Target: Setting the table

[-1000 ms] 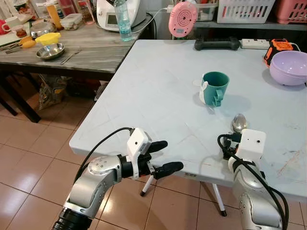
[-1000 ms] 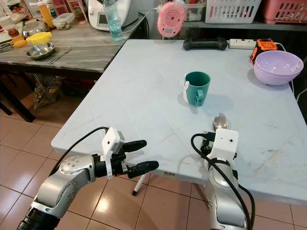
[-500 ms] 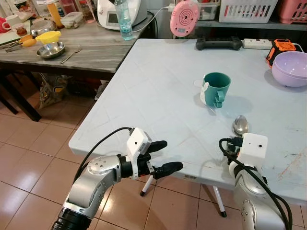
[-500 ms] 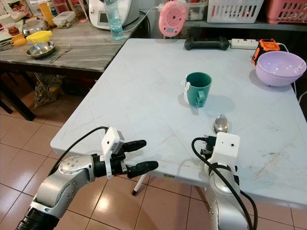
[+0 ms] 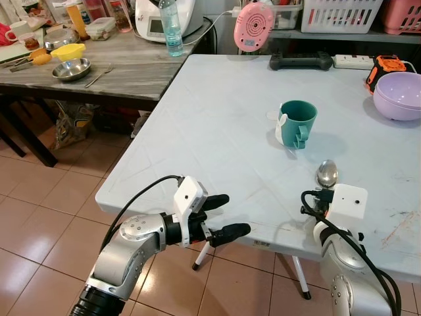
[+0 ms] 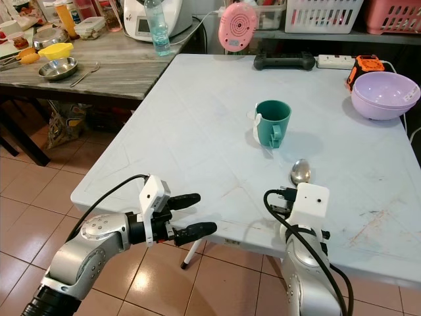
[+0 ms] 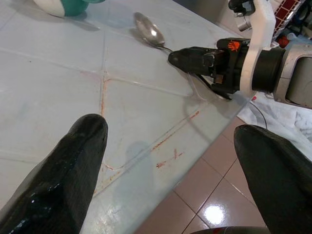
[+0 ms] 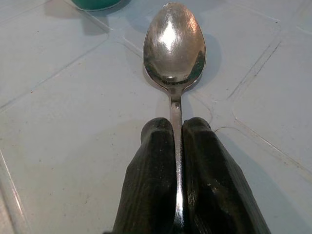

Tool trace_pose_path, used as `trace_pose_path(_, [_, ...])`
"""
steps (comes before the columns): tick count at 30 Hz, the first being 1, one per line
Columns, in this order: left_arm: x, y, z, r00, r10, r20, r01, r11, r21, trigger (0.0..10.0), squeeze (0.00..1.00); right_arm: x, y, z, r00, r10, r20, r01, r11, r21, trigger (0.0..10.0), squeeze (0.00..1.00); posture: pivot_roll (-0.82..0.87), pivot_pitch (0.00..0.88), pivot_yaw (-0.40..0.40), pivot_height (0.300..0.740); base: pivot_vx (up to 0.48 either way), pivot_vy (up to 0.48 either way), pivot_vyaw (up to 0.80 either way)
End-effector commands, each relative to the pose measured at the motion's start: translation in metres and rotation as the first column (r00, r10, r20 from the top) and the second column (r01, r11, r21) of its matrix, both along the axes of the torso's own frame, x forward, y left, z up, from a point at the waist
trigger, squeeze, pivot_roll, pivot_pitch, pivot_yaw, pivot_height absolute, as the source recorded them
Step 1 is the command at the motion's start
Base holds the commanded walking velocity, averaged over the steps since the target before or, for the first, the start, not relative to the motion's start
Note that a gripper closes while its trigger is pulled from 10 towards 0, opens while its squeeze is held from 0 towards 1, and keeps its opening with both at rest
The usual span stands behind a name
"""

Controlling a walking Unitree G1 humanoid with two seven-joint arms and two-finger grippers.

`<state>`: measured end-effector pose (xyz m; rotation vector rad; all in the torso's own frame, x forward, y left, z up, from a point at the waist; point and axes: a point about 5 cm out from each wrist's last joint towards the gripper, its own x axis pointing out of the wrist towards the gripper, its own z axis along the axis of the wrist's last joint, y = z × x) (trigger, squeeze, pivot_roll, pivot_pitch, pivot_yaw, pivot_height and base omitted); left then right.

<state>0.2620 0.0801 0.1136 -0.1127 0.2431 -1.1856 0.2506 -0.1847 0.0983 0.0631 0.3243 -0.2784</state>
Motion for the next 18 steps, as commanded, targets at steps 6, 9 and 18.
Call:
trace_pose_path(6, [-0.0018, 0.0022, -0.0029, 1.0, -0.016, -0.012, 0.016, 1.0, 0.023, 10.0, 0.0, -0.0207, 0.0046, -0.0424, 0.973, -0.006, -0.229, 0.023, 0.997, 0.069, 0.0, 0.0, -0.15, 0.084, 0.106, 0.74, 0.0, 0.0, 0.0])
trace_pose_path(9, [-0.002, 0.0023, -0.0031, 1.0, -0.02, -0.014, 0.02, 1.0, 0.024, 10.0, 0.0, -0.0216, 0.0045, -0.0437, 0.972, -0.008, -0.235, 0.026, 0.997, 0.076, 0.0, 0.0, -0.15, 0.084, 0.107, 0.74, 0.0, 0.0, 0.0])
trace_pose_path(18, [-0.0005, 0.0028, -0.0027, 1.0, -0.01, -0.001, 0.01, 1.0, 0.026, 10.0, 0.0, -0.0175, 0.0062, -0.0374, 0.983, -0.014, -0.185, 0.031, 0.995, 0.091, 0.0, 0.0, -0.15, 0.076, 0.105, 0.74, 0.0, 0.0, 0.0])
